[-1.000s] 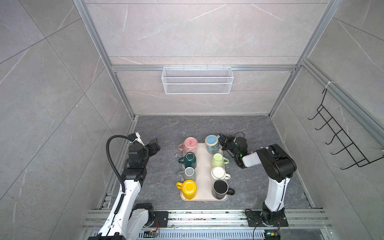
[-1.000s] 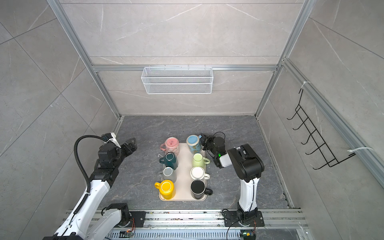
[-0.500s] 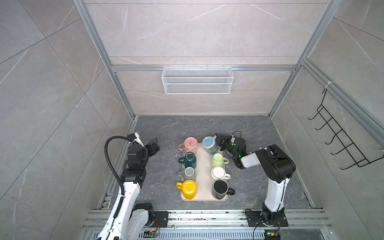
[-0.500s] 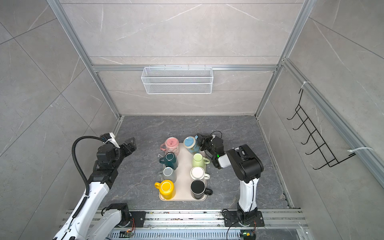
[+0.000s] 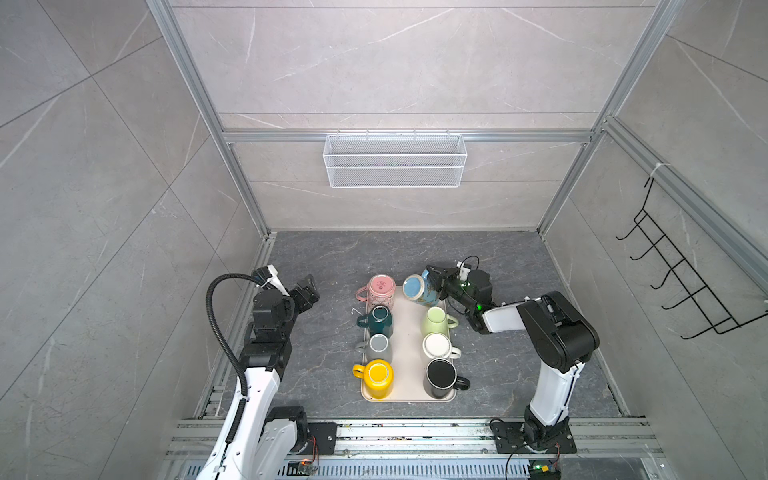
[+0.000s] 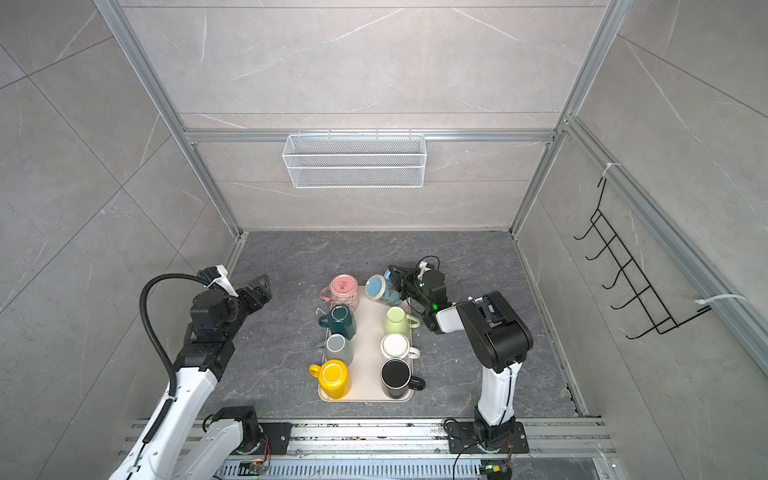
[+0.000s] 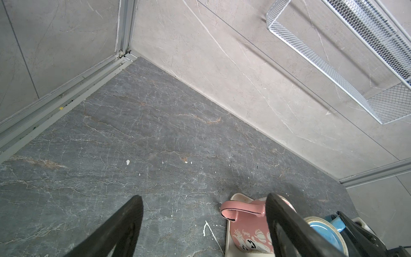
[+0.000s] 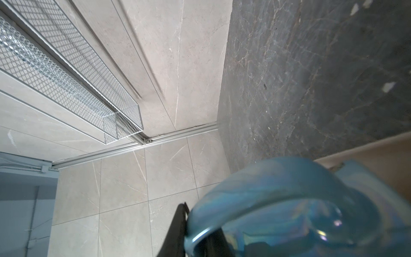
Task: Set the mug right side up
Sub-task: 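Flip the blue mug upright with the right gripper while the left arm approaches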
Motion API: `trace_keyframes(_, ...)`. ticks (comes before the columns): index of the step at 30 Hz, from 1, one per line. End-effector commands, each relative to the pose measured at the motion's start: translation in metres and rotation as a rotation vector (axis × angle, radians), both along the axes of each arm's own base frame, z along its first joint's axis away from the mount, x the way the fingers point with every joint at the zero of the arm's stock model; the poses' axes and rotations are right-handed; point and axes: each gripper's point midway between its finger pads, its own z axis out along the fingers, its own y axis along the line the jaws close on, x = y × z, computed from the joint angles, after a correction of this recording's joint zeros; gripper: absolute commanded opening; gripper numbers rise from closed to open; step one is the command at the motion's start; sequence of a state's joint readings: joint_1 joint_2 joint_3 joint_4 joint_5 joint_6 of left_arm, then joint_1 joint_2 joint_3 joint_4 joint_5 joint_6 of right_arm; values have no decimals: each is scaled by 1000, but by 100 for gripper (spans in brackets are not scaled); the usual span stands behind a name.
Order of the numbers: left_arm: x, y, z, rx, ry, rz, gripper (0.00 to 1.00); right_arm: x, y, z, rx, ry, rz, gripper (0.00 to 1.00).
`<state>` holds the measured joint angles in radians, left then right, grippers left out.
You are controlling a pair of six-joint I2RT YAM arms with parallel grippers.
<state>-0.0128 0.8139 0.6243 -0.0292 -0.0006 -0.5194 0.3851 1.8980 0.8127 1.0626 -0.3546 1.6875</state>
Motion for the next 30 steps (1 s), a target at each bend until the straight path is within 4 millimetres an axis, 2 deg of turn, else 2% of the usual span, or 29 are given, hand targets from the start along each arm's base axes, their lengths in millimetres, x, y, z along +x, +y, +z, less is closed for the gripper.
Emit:
trace_keyframes(1,0,-4,23,9,-59,-23,88,-1,10,68,-2,-200,45,0)
trace_keyframes(8,1,-5,27,16,-69,-32,88,-6,17,95,-133,-288,89,0)
trace_keyframes(17,7,-15,42,21,-88,-94,87,-19,29,130,-437,-428,183,0)
trace_keyframes(20,12,-27,56,28,-110,-168,86,-27,36,141,-596,-500,224,0)
trace_keyframes(24,21,-51,78,20,-136,-315,84,-40,38,147,-847,-578,256,0)
trace_keyframes(30,30,-98,105,-54,-110,-619,85,-64,43,156,-1207,-733,268,0)
